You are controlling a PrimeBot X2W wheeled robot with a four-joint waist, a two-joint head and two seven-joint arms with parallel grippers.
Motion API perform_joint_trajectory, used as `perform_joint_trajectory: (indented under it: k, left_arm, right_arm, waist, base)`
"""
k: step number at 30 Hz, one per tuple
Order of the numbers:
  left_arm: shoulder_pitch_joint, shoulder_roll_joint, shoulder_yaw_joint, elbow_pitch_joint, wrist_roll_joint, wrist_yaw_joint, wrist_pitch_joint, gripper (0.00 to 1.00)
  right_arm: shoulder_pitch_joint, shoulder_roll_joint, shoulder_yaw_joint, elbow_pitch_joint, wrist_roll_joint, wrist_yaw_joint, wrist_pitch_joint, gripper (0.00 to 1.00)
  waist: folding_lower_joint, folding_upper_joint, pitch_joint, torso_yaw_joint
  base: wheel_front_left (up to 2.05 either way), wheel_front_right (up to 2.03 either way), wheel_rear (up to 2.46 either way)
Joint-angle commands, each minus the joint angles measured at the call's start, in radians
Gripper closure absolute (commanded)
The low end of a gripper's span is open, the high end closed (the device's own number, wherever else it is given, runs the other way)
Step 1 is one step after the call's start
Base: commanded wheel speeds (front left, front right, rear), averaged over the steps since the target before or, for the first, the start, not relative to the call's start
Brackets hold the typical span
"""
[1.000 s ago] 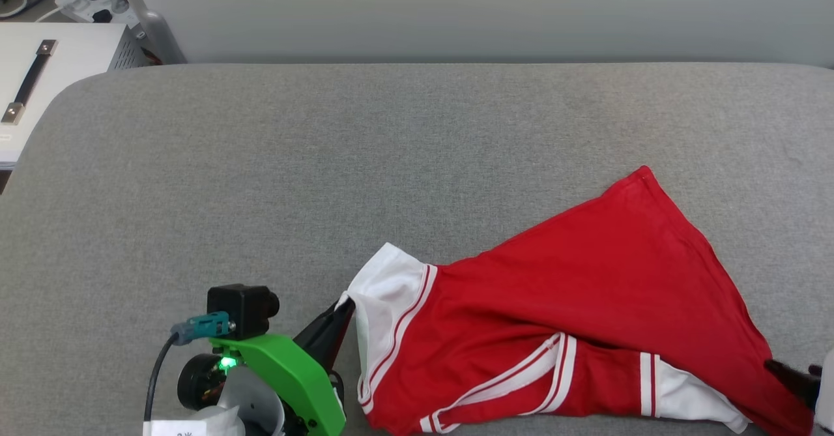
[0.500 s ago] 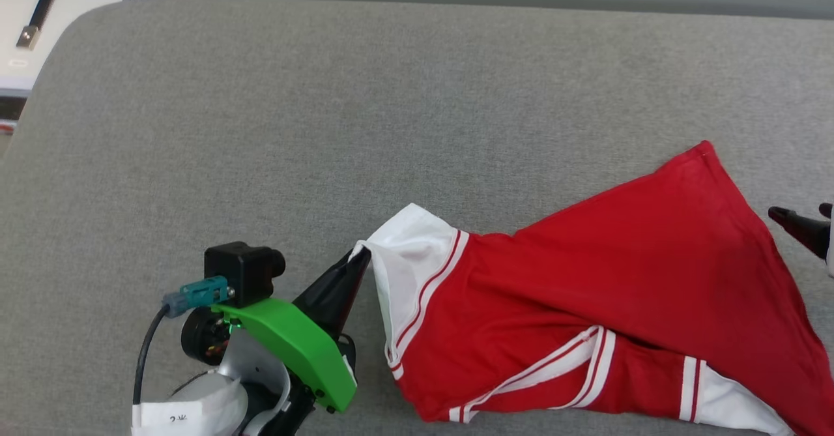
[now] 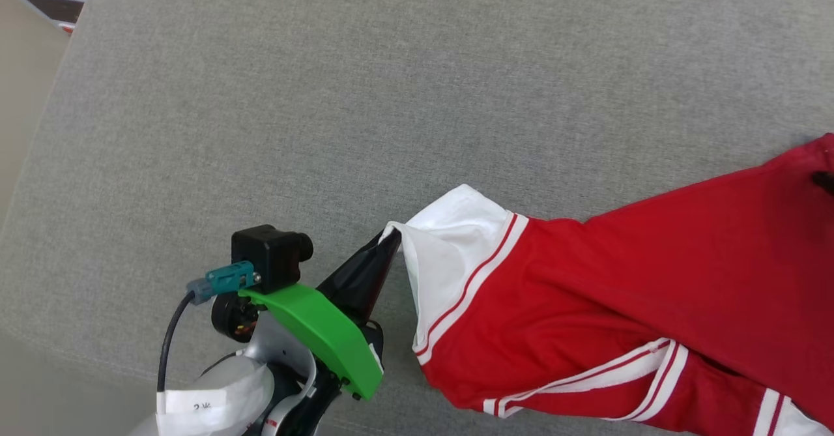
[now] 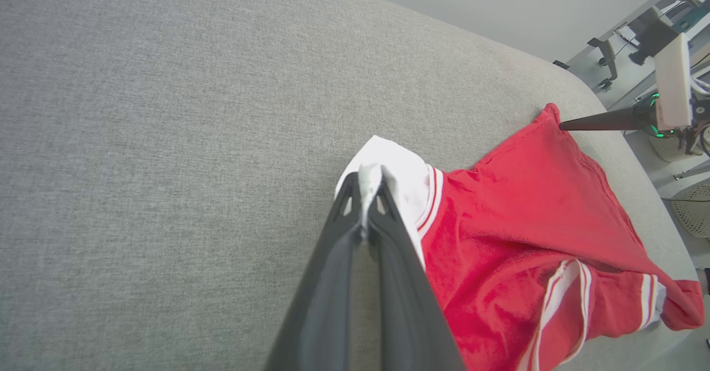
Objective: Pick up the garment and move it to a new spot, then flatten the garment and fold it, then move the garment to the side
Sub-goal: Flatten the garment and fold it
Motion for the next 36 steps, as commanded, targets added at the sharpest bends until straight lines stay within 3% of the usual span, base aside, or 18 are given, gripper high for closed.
perform_joint_trajectory:
  k: [1, 8, 9, 10, 15, 20, 36]
  left_arm:
    - [-0.025, -0.008, -0.001, 0.005, 0.007, -0.007, -0.008, 1.00]
    - [-0.036, -0.023, -0.008, 0.034, 0.007, -0.022, -0.014, 1.00]
    - [-0.036, -0.022, -0.008, 0.036, 0.006, -0.022, -0.014, 1.00]
    - [-0.036, -0.021, -0.008, 0.038, 0.005, -0.022, -0.015, 1.00]
    - [-0.031, -0.017, -0.004, 0.050, 0.003, -0.019, -0.018, 1.00]
    - [-0.020, -0.002, 0.009, 0.058, -0.002, -0.014, -0.027, 1.00]
    - [-0.072, 0.076, 0.090, 0.022, 0.005, 0.003, -0.032, 1.00]
  right_arm:
    - [-0.015, -0.007, 0.010, 0.016, -0.008, -0.001, -0.007, 0.00]
    - [0.020, -0.019, 0.097, 0.075, 0.025, -0.001, 0.023, 0.00]
    - [0.024, -0.020, 0.102, 0.076, 0.029, -0.001, 0.024, 0.74]
    - [0.027, -0.021, 0.105, 0.077, 0.031, -0.001, 0.023, 1.00]
    - [0.030, -0.018, 0.103, 0.087, 0.046, -0.001, -0.025, 1.00]
    - [0.010, 0.015, 0.096, 0.102, 0.084, -0.001, -0.174, 1.00]
    - [0.000, -0.030, 0.088, 0.074, 0.140, -0.001, -0.439, 1.00]
  waist:
    - [0.0000, 0.0000, 0.042, 0.043]
    - [0.0000, 0.0000, 0.052, 0.063]
    - [0.0000, 0.0000, 0.050, 0.063]
    - [0.0000, 0.0000, 0.049, 0.063]
    - [0.0000, 0.0000, 0.025, 0.055]
    - [0.0000, 0.0000, -0.041, 0.012]
    - [0.0000, 0.0000, -0.225, -0.128]
  base:
    - [0.00, 0.00, 0.00]
    - [0.00, 0.00, 0.00]
    - [0.00, 0.00, 0.00]
    - [0.00, 0.00, 0.00]
    - [0.00, 0.00, 0.00]
    - [0.00, 0.00, 0.00]
    - [0.00, 0.00, 0.00]
